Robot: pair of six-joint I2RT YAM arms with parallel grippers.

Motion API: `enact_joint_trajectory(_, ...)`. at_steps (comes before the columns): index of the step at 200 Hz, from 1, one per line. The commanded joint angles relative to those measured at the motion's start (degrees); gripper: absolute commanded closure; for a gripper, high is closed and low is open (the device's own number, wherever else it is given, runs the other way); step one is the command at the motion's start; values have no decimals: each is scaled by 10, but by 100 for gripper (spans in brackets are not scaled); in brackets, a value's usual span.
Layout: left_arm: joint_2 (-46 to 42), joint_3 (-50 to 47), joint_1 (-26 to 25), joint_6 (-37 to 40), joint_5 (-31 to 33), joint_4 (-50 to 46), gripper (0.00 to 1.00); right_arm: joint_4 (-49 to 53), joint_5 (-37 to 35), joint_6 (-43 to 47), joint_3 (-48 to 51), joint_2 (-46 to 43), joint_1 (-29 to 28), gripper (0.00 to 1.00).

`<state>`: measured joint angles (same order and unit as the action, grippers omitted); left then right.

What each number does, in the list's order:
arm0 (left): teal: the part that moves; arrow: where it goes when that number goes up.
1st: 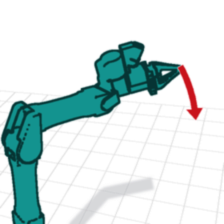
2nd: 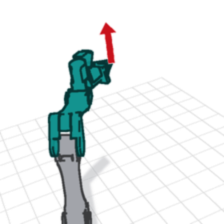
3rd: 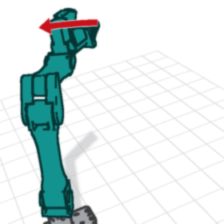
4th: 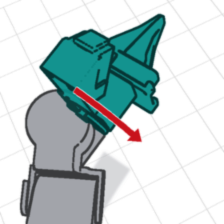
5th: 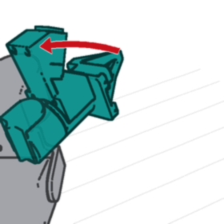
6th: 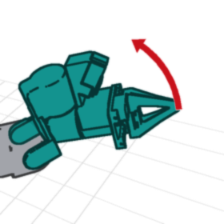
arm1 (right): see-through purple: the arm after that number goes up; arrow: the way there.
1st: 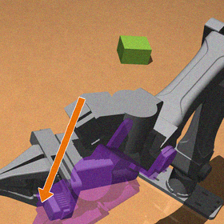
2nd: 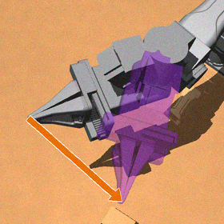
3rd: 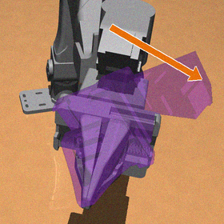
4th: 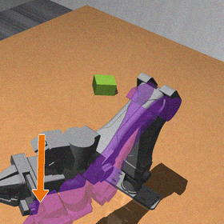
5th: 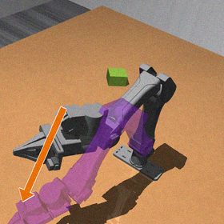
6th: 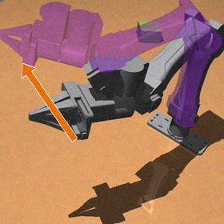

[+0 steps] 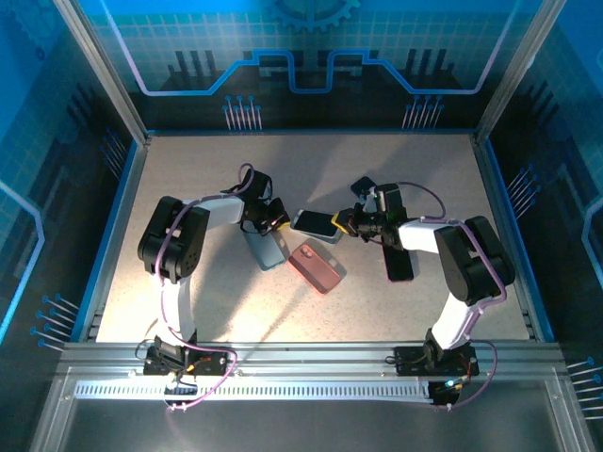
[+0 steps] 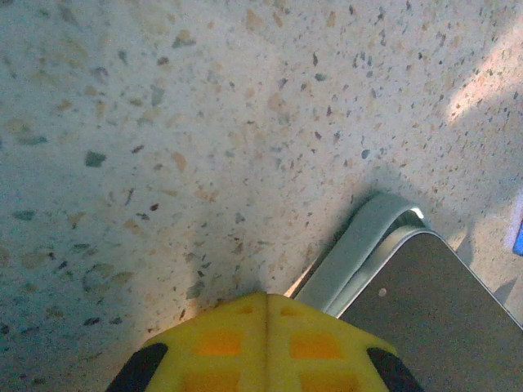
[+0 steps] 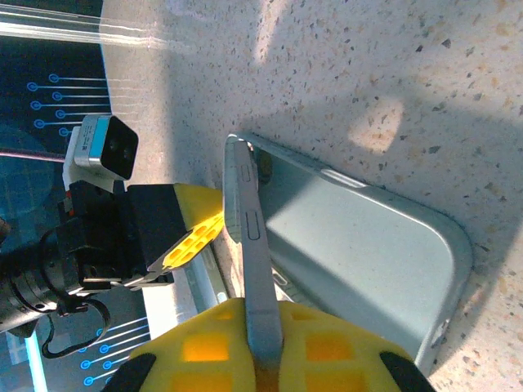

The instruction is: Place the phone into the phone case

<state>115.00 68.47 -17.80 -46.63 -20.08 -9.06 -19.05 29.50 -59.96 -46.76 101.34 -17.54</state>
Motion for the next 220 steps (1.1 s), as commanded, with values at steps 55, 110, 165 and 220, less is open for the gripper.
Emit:
enact_joint_trajectory(55, 2, -4, -18, -9, -30, -25, 97, 22, 10, 13, -25, 43, -8, 100)
enact_joint_trajectory(110, 4, -3, -20, -12, -34, -22, 97, 20, 6, 11, -26, 57, -14, 100)
enact_joint_trajectory(165, 6, -1, -24, -14, -35, -19, 97, 19, 9, 12, -32, 70, -19, 100)
enact_joint_trajectory(220, 6, 2, -26, -18, -37, -17, 96, 21, 6, 12, -32, 78, -23, 100)
